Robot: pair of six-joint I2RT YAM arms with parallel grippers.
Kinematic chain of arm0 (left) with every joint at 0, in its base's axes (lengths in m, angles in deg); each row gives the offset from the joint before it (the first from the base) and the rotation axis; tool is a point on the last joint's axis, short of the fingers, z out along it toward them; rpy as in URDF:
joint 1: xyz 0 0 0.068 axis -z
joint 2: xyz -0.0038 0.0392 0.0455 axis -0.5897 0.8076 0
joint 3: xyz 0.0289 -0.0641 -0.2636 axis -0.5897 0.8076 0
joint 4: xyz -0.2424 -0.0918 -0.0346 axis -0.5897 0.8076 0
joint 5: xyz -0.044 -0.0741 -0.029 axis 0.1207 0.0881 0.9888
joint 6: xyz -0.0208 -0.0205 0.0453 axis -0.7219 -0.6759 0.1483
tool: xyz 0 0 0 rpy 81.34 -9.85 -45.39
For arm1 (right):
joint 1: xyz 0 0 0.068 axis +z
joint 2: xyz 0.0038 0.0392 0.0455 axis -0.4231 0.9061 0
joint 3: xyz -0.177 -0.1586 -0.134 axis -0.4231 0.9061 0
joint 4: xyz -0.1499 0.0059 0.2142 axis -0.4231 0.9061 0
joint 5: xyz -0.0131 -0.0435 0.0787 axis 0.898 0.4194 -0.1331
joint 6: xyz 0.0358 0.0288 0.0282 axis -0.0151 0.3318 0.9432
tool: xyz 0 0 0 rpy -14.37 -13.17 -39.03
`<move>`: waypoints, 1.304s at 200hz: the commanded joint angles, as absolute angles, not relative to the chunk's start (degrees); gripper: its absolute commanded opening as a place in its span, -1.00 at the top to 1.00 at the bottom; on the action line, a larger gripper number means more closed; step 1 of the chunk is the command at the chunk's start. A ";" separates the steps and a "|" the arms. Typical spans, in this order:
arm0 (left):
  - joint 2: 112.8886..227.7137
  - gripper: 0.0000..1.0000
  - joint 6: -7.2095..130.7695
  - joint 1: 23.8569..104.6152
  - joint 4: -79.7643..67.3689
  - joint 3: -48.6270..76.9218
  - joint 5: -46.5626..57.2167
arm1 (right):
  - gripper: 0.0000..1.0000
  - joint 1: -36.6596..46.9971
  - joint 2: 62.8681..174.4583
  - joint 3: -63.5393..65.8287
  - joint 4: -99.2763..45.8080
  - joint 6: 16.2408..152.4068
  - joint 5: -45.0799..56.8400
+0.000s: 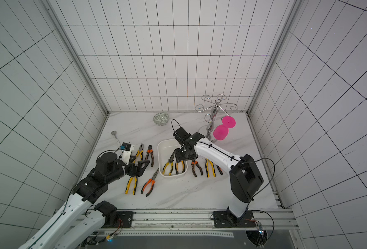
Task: Take the pliers out of the storage box
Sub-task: Adjust the pliers in the storage box.
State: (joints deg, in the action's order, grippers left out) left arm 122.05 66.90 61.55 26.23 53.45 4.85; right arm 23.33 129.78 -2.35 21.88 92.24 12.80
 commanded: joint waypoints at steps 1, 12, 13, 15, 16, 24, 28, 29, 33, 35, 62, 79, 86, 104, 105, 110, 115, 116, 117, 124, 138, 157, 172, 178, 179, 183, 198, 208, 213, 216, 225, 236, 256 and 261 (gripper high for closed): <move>117.64 -0.98 71.28 62.05 25.34 54.54 4.75 | -0.14 23.22 134.32 -8.41 26.89 95.44 16.29; 115.95 -0.98 73.74 62.15 26.08 54.62 6.16 | -0.14 23.22 136.51 -10.28 27.68 95.88 17.39; 115.82 -0.98 74.00 62.11 26.19 54.63 6.35 | -0.14 23.22 136.68 -10.40 27.71 95.91 17.46; 115.60 -0.98 74.37 62.14 26.33 54.64 6.78 | -0.14 23.17 137.02 -10.71 27.87 96.07 17.62; 115.43 -0.98 74.66 62.15 26.40 54.69 7.02 | -0.14 23.15 137.29 -10.92 27.89 96.14 17.75; 114.40 -0.98 76.06 62.15 26.63 55.02 8.29 | -0.14 23.22 138.80 -12.24 28.28 96.62 18.33; 114.03 -0.98 76.34 62.15 26.88 55.07 8.40 | -0.13 23.21 139.53 -12.94 28.52 96.71 18.70; 113.94 -0.98 76.49 62.15 26.89 55.12 8.39 | -0.14 23.21 139.73 -13.09 28.57 96.77 18.77; 113.66 -0.98 76.70 62.15 27.09 55.11 8.55 | -0.13 23.22 140.51 -13.65 28.70 96.94 19.04; 113.56 -0.98 76.89 62.15 27.21 55.05 8.56 | -0.13 23.24 140.82 -13.92 28.75 96.98 19.25; 113.60 -0.98 78.12 62.15 28.31 54.63 9.75 | -0.12 23.18 145.82 -17.92 29.10 97.79 22.11; 113.93 -0.98 78.12 62.15 28.22 54.60 10.54 | -0.04 23.04 149.11 -21.24 29.72 97.94 22.96; 114.07 -0.98 78.14 62.15 28.13 54.63 10.84 | -0.01 22.96 150.43 -22.58 30.12 98.05 23.06; 113.92 -0.98 78.62 62.20 28.04 54.53 11.24 | 0.06 22.96 153.09 -25.91 31.73 98.79 24.29; 113.84 -0.98 78.63 62.17 28.04 54.54 11.22 | 0.05 22.96 153.18 -26.04 31.80 98.86 24.38; 113.82 -0.98 78.73 62.16 27.99 54.55 11.41 | 0.06 22.95 153.67 -26.43 32.09 99.27 25.14; 113.69 -0.98 78.89 62.22 28.01 54.53 11.51 | 0.07 22.96 154.09 -26.64 32.30 99.74 25.84; 113.64 -0.98 78.94 62.19 28.03 54.50 11.58 | 0.07 22.96 154.17 -26.71 32.31 99.82 25.90; 113.62 -0.98 79.02 62.17 27.99 54.44 11.61 | 0.07 22.96 154.25 -26.79 32.35 99.86 25.98; 113.46 -0.98 79.29 62.21 28.07 54.45 11.76 | 0.07 22.95 154.72 -26.91 32.20 99.85 26.33; 113.41 -0.98 80.18 62.15 28.62 54.23 11.96 | 0.07 22.95 155.90 -27.51 32.30 100.70 27.76; 113.72 -0.98 81.11 62.16 29.66 53.85 12.17 | 0.12 22.65 158.01 -28.75 32.50 100.78 27.76; 113.94 -0.98 81.16 62.18 29.64 53.75 12.55 | 0.20 22.11 159.81 -29.90 32.57 100.76 26.72; 114.11 -0.98 81.15 62.19 29.53 53.75 12.82 | 0.21 21.86 160.38 -30.34 32.66 100.73 26.68; 114.11 -0.98 81.13 62.17 29.53 53.72 12.89 | 0.21 21.79 160.48 -30.41 32.66 100.71 26.63; 114.24 -0.98 81.08 62.17 29.54 53.66 13.14 | 0.21 21.66 160.77 -30.74 32.54 100.65 26.63; 114.69 -0.98 80.89 62.19 29.38 53.59 13.98 | 0.21 21.12 162.01 -31.39 32.03 100.17 25.70; 114.98 -0.98 80.85 62.21 29.36 53.46 14.29 | 0.22 20.73 162.97 -31.81 31.90 99.69 24.40; 115.14 -0.98 80.86 62.18 29.42 53.42 14.40 | 0.22 20.60 163.31 -32.04 31.69 99.41 23.63; 115.17 -0.98 80.85 62.20 29.37 53.41 14.39 | 0.22 20.51 163.61 -32.13 31.62 99.30 23.31; 115.18 -0.98 80.76 62.20 29.32 53.33 14.45 | 0.26 20.34 164.20 -32.30 31.48 98.89 22.51; 115.26 -0.98 80.76 62.18 29.20 53.40 14.28 | 0.42 20.37 164.70 -32.57 31.54 98.63 22.36; 115.26 -0.98 80.59 62.20 28.93 53.67 14.02 | 0.55 20.44 164.46 -32.49 31.59 97.91 22.18; 115.36 -0.98 80.51 62.21 28.76 53.72 13.99 | 0.58 20.48 164.25 -32.46 31.52 97.67 22.24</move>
